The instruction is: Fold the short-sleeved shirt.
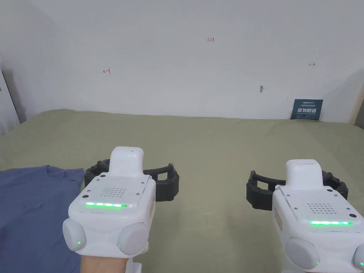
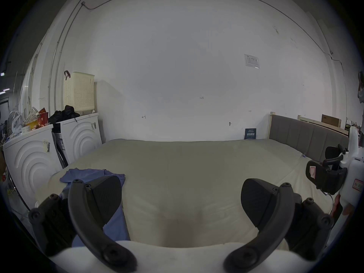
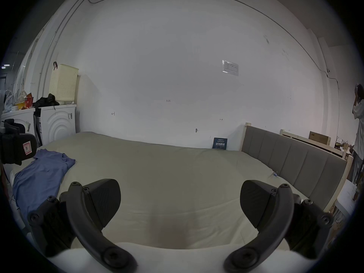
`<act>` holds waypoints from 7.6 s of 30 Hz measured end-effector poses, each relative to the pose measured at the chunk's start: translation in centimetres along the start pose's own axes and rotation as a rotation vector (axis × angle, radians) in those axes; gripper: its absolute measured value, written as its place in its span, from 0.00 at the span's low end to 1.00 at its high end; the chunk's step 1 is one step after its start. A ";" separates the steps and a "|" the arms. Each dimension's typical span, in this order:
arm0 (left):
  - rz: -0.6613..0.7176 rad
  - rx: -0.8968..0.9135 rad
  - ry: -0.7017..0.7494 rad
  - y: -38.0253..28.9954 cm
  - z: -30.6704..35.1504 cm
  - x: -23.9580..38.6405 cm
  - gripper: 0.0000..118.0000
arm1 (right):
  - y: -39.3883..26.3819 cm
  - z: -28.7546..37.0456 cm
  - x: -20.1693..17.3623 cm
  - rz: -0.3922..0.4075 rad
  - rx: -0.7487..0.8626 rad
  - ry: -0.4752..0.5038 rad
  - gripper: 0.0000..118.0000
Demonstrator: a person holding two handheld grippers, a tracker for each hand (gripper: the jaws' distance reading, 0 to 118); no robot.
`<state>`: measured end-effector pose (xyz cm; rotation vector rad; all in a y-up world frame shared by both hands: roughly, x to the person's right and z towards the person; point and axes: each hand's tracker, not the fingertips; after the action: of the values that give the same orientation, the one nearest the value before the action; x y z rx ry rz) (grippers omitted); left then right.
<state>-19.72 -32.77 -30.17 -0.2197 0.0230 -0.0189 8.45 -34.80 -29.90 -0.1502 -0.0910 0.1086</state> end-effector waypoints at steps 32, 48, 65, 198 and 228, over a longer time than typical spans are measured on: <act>-0.005 -0.005 -0.003 0.1 -0.1 0.1 1.00 | 0.0 -0.3 0.0 -0.001 -0.026 0.018 0.99; 0.009 -0.051 -0.001 -0.2 -0.7 1.0 0.01 | 0.1 -0.2 0.1 -0.005 -0.048 -0.036 0.00; 0.099 -0.069 0.502 -0.5 7.8 -19.5 0.01 | 1.6 -1.9 -18.7 0.020 -0.025 0.434 0.00; 0.117 -0.354 0.045 -6.6 -1.8 -6.3 0.00 | -8.0 -0.8 0.2 -0.085 -0.291 0.067 0.00; -0.028 -0.839 -0.096 -12.8 -26.8 -1.6 0.02 | -9.7 -20.3 11.5 -0.059 -0.631 -0.048 0.00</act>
<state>-22.23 -51.06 -53.45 -1.0592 -0.0707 -0.0260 22.82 -45.99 -47.48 -0.7741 -0.1757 0.0216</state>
